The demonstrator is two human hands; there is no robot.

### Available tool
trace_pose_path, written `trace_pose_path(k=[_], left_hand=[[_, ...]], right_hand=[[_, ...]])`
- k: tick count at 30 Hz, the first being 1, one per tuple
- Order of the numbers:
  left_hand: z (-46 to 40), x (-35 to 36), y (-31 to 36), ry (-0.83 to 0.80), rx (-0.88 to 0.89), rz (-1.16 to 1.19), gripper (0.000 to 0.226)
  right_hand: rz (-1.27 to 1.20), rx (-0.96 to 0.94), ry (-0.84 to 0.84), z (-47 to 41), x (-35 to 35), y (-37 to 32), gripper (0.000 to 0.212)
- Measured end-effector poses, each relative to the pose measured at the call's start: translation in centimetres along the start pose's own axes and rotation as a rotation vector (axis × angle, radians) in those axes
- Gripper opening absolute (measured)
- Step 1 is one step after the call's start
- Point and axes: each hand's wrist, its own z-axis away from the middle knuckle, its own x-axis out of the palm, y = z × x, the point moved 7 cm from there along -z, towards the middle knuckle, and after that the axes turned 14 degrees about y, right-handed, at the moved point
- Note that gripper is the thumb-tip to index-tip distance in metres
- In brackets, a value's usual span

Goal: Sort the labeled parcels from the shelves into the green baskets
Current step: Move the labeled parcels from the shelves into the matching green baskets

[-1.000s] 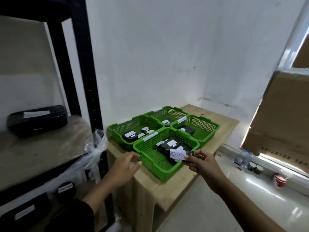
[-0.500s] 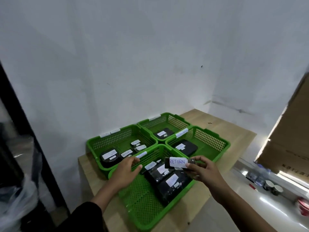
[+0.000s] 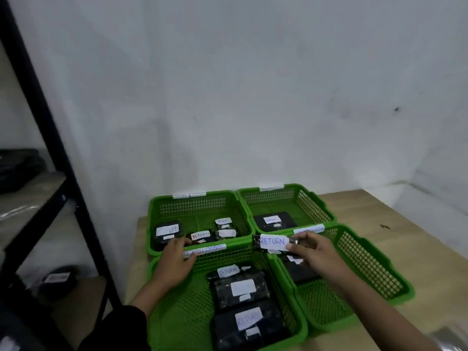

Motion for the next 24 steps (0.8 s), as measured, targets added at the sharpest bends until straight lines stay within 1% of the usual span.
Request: trace_pose_path(k=[2,5,9,12,15,17,20,22,24], left_hand=[[0.4,-0.2,-0.7,0.054,-0.071,-0.001,0.037],[-0.2,-0.7,-1.9,0.124,-0.116,-0.023,0.037],[-3.3,-1.8,-3.5,0.246,-0.169,-0.067,0.036],[-6.3,-2.0,-4.7,0.297,-0.191,-0.121,0.037],[-9.0,-1.0,-6.1,0.291,-0.201,-0.213,0.039],[-10.7,0.0,-7.3,0.283,-0.19,-0.27,0.043],[-12.8,1.1,-9.2,0.269,-0.206,-0.32,0.05],[-13.7,2.1,-10.7,0.233,-0.232,-0.343,0.057],[-13.8,2.8,-11.4,0.225,-0.218,-0.373,0.071]], right_hand=[[0.013,-0.002,-0.056,-1.9,0.7,0.1,0.014],[-0.003,0.02,-0.127,-4.2,2.7,0.7,0.017],[0.042,-0.024,-0.213,-7.0,6.6,1.3,0.022],[0.102,-0.045,-0.26,-9.7,9.5,1.5,0.018],[0.2,-0.091,-0.314,-12.6,12.7,1.6,0.017],[0.241,-0.129,-0.304,-14.8,14.9,1.4,0.018],[0.322,-0.235,-0.262,-18.0,18.3,0.7,0.018],[0.396,-0.289,-0.252,-20.0,20.7,0.6,0.02],[0.454,-0.333,-0.254,-21.5,22.9,0.8,0.023]])
